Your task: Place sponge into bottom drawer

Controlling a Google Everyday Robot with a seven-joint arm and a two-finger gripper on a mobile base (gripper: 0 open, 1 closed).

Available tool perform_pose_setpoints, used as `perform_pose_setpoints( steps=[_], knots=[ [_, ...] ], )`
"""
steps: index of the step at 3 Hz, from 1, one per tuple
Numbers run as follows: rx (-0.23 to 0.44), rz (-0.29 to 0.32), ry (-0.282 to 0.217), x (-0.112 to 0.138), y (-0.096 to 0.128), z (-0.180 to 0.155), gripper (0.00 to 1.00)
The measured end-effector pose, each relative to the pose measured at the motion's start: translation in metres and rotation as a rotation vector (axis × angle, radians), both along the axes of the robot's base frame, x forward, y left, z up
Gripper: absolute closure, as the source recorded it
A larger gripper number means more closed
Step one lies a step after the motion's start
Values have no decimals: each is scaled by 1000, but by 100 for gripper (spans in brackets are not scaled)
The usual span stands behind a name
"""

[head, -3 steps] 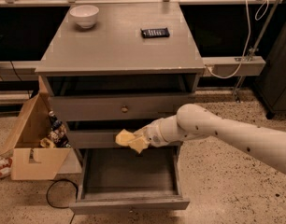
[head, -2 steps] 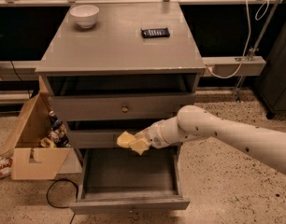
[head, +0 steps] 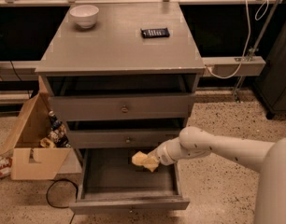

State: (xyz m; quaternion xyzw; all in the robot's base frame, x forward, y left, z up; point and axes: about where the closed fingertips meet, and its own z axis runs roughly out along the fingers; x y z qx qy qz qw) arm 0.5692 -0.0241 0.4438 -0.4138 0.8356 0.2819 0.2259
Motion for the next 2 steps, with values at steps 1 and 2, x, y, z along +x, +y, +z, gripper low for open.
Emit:
perform_pose_setpoints(
  steps=[1, 2],
  knots=[
    [6, -27, 57, 4, -25, -61, 100],
    [36, -45, 104, 11, -40, -110, 100]
  ],
)
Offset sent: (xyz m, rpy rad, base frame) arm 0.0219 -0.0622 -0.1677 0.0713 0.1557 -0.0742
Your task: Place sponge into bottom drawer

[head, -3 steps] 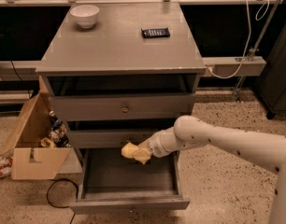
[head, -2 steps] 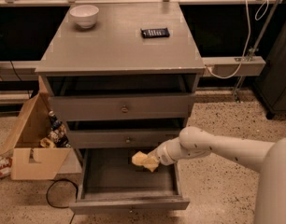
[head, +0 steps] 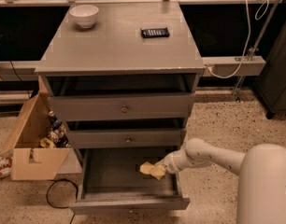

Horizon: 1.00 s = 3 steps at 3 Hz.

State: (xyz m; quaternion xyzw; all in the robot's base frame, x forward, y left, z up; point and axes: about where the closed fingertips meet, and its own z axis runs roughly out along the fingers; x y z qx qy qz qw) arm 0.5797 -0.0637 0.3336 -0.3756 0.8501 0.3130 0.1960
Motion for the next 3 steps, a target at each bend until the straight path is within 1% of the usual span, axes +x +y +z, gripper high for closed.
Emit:
perform_pose_setpoints(
  steps=[1, 2, 3],
  knots=[
    [36, -5, 40, 3, -2, -39, 100],
    [67, -13, 53, 6, 3, -68, 100],
    [84, 4, 45, 9, 22, -89, 84]
  ],
)
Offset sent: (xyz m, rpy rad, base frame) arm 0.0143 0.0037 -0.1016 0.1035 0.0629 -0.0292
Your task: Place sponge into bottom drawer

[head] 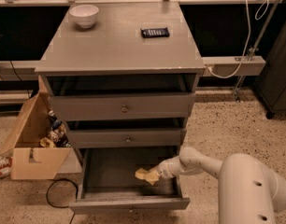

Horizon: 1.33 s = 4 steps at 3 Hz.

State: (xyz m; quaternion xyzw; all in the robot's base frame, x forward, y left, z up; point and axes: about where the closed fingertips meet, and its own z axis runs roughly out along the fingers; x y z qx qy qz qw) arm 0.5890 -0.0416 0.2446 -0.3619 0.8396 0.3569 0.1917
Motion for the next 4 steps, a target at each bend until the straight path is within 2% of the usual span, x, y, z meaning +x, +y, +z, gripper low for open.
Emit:
perform_pose_setpoints(
  steps=[1, 2, 3, 4],
  knots=[
    [26, 42, 2, 1, 25, -16, 60],
    [63, 56, -10, 4, 43, -21, 37],
    [64, 56, -11, 5, 43, -21, 15],
    [64, 56, -11, 4, 43, -21, 0]
  ],
)
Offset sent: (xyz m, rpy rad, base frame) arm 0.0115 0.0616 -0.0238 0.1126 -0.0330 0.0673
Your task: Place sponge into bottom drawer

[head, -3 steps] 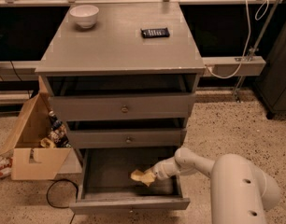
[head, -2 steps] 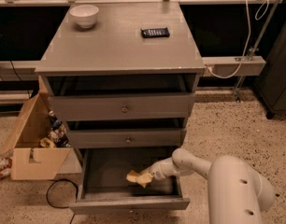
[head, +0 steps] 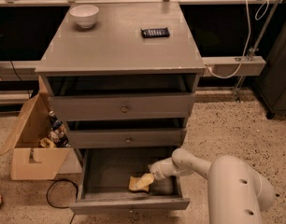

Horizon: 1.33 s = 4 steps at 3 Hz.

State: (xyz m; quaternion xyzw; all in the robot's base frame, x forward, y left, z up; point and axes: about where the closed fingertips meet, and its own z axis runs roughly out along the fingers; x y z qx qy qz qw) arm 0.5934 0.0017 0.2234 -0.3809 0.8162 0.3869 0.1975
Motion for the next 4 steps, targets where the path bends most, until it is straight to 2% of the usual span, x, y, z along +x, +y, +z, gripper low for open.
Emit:
perform_pose_setpoints(
  steps=[1, 2, 3, 4],
  knots=[
    [2, -2, -9, -1, -3, 3, 0],
    [11, -12, -45, -6, -15, 16, 0],
    [18, -55, -150, -12, -47, 51, 0],
    [79, -123, -246, -29, -93, 86, 0]
  ],
)
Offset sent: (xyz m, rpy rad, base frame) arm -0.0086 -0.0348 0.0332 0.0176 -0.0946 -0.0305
